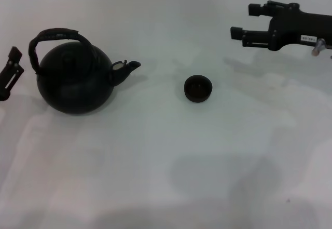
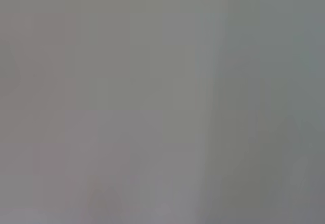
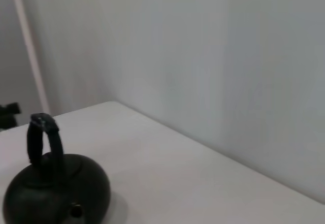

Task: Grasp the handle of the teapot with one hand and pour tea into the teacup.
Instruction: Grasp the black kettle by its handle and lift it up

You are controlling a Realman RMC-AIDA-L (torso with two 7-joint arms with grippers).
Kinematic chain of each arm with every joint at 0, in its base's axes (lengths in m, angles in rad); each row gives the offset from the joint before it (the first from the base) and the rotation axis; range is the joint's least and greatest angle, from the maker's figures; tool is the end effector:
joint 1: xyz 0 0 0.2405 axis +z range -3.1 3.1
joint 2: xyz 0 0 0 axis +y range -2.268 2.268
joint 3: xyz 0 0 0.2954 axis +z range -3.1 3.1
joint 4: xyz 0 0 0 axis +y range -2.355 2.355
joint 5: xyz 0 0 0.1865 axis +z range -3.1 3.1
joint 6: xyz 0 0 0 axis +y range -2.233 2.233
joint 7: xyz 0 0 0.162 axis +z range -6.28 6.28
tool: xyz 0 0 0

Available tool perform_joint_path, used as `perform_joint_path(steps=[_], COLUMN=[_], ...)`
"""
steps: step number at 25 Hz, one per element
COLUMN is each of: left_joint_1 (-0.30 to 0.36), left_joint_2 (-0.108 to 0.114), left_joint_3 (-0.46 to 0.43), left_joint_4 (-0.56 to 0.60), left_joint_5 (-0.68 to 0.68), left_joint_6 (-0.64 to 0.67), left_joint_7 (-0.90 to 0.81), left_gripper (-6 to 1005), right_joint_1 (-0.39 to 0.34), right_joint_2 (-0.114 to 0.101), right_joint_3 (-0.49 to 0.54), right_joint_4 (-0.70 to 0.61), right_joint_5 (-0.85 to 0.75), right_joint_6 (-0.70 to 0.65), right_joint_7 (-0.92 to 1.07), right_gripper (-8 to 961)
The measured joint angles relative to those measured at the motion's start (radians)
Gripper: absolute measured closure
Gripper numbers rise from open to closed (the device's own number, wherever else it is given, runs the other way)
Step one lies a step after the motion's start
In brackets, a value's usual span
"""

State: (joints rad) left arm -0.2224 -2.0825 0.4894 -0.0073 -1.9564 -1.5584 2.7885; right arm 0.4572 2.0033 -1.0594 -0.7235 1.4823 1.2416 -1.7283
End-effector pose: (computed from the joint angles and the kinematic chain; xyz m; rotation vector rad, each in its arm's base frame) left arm -0.3679 0.2477 -0.0124 -1.6604 -0.5250 -0.8471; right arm 0.2810 0.3654 -0.0173 -2.5505 0.5745 0.5886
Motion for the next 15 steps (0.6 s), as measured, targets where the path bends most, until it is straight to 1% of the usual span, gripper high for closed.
perform_joint_path(steps=[2,4,15], left_joint_1=[0.003,-0.003,-0.065], left_joint_2=[-0.001,0.001,0.005], left_joint_3=[0.0,0.0,0.0], left_joint_4=[0.0,0.0,0.002], left_joint_5=[0.008,0.025,0.098], left_joint_6=[-0.022,-0.017,0.1], left_joint_7=[0.0,0.0,-0.022], left_gripper=[144,144,146], right_joint_1=[-0.003,-0.01,-0.014], right_joint_2=[0.0,0.0,0.003], right_joint_3=[0.011,0.018,0.021], right_joint_4=[0.004,0.004,0.01], right_joint_5=[0.0,0.0,0.007], right_joint_6=[-0.007,-0.017,-0.026], right_joint_7=[-0.005,-0.01,-0.017], right_gripper=[99,98,98])
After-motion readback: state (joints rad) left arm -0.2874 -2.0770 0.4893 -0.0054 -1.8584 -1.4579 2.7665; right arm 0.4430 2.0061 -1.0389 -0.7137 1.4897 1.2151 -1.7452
